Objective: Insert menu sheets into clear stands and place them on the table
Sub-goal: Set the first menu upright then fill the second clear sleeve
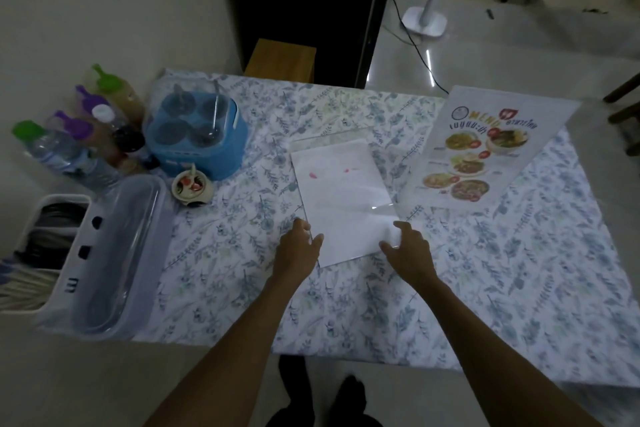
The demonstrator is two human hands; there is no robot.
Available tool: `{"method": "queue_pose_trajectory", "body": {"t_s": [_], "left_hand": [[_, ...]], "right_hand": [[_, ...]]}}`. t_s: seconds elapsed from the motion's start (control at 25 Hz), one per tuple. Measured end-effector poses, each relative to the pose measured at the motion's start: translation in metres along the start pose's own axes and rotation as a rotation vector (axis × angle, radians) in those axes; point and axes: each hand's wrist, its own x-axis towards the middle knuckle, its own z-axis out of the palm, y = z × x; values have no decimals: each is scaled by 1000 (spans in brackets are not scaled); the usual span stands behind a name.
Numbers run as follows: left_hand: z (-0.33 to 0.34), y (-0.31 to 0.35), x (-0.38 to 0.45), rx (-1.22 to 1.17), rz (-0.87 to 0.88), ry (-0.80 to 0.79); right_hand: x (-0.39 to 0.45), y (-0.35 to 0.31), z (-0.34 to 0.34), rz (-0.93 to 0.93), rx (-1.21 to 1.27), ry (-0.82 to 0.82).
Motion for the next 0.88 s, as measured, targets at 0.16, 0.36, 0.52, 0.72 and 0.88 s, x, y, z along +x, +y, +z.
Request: {"method": "queue_pose_trajectory", "body": {"t_s": [0.16,0.36,0.52,0.72,0.88], "left_hand": [[-2,4,-11,0,-76,62],[-30,0,-25,-103,-168,67],[-54,14,-59,-136,-128,212],[-77,50,-109,-197,-51,333],[-85,69,-145,-246,35,391]], "right_hand": [[-13,-3,-2,64,179,-46],[-57,8,-10,-19,300,-76],[-85,21,-26,-154,327,-13],[-111,20,-63,-310,428,101],[-126,12,-93,-377,490,188]]}}
